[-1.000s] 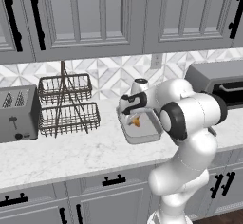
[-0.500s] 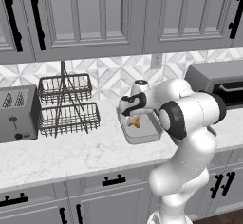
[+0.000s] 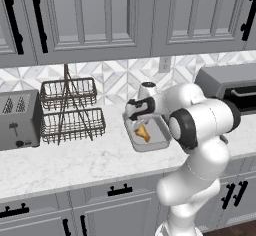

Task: Place one cucumber and one chicken drumstick in each tupperware on the nearby counter, to pack two identical lunches.

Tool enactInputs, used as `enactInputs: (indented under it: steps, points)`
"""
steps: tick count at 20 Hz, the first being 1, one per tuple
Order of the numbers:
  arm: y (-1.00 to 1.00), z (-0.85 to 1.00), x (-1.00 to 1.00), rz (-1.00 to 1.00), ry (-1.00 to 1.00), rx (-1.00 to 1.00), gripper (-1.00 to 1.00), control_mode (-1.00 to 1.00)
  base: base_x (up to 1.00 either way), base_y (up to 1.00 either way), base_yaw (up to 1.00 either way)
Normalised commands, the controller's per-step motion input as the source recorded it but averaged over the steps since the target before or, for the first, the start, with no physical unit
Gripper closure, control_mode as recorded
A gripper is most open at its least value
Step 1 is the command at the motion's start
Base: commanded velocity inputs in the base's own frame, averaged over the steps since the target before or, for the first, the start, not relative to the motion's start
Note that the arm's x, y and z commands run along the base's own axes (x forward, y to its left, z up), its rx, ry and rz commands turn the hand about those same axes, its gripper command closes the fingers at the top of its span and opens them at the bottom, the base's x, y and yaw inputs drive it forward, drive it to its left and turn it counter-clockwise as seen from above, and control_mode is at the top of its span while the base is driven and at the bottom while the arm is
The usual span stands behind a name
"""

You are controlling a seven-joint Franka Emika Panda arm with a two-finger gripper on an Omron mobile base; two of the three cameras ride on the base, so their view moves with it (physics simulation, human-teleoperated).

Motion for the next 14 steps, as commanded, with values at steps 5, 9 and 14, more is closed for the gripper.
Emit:
enactInputs:
  steps: [5, 9, 14]
  points:
    - [-0.03, 0.92, -0.38, 0.00, 0.00, 0.00, -1.00, -1.00, 0.00, 0.00, 0.00]
    - [-0.15, 0.85, -0.97, 0.00, 0.00, 0.02, -1.00, -1.00, 0.00, 0.00, 0.00]
    - [-0.36, 0.10, -1.00, -0.08, 0.15, 0.00, -1.00, -1.00, 0.00, 0.00, 0.00]
